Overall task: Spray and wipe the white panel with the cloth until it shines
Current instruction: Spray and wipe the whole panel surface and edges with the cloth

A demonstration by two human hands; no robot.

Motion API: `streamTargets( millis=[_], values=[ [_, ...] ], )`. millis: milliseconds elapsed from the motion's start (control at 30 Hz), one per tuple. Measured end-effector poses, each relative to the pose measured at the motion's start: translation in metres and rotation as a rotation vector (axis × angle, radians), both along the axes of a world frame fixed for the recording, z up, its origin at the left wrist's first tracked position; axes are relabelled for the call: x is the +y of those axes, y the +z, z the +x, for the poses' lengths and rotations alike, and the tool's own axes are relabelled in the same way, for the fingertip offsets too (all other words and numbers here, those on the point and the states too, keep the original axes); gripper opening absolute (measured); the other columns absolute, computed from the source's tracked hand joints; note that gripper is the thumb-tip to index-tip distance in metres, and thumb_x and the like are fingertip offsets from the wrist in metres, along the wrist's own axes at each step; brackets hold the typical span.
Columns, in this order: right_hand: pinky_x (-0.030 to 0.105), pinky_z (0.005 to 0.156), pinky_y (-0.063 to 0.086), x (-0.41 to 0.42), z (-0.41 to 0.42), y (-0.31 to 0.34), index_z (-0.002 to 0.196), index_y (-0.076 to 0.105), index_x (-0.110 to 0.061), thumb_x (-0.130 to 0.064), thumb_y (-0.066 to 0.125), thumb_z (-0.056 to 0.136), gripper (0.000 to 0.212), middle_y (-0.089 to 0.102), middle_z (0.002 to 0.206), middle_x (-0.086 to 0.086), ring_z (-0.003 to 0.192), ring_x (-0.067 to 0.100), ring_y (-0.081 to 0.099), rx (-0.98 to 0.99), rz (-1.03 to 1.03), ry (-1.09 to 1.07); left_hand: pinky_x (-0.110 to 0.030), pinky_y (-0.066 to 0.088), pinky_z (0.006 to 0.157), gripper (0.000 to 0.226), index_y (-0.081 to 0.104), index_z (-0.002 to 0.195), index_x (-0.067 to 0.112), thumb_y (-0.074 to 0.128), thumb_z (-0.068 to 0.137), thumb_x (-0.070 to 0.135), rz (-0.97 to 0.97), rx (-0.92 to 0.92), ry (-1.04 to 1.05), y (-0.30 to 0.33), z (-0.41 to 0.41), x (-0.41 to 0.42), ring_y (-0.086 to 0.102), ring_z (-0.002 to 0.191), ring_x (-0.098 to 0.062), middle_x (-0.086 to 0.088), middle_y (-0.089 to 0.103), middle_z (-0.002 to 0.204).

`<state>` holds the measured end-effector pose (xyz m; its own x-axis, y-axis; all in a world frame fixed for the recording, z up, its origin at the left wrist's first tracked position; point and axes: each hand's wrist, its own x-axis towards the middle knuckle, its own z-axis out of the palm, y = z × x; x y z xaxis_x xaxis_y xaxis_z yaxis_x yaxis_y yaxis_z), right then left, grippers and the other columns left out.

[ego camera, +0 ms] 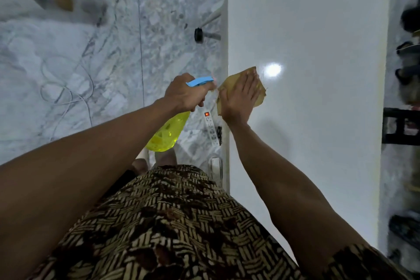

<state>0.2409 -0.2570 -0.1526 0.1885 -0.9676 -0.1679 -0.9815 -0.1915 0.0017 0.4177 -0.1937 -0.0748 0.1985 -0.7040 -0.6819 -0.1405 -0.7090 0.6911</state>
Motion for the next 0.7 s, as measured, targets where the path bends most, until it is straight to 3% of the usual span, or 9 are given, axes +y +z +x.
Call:
streamTargets(
  millis=[200,567,700],
  values=[
    [0.053,0.122,0.008,0.079,-0.049,-0.001,0.154,0.010,-0.001,-0.047,0.036,0.094,0.080,0.010,0.163,0.019,0.152,0.032,0.005,-0.038,0.016,0.011,-0.028,0.052,0.061,0.057,0.073,0.064,0.011,0.067,0.093,0.061,-0.028,0.024,-0.051,-0.003,-0.025,0.073,0.061,0.044,-0.018,-0.006,0.077,0.067],
    [0.053,0.122,0.008,0.207,-0.129,-0.003,0.155,0.007,-0.002,-0.046,0.036,0.099,0.077,0.006,0.164,0.017,0.152,0.031,0.001,-0.106,0.000,0.047,-0.025,0.050,0.055,0.055,0.073,0.065,0.012,0.066,0.095,0.058,-0.042,-0.009,-0.151,0.004,-0.092,0.176,0.060,0.040,-0.011,-0.004,0.077,0.066],
    [0.051,0.122,0.010,0.249,-0.153,-0.004,0.155,0.012,-0.004,-0.043,0.037,0.099,0.073,0.012,0.163,0.015,0.152,0.030,0.006,-0.100,-0.027,0.044,-0.026,0.050,0.058,0.057,0.075,0.068,0.008,0.068,0.094,0.058,-0.025,0.001,-0.130,0.000,-0.124,0.216,0.061,0.043,-0.017,-0.006,0.077,0.066]
  ],
)
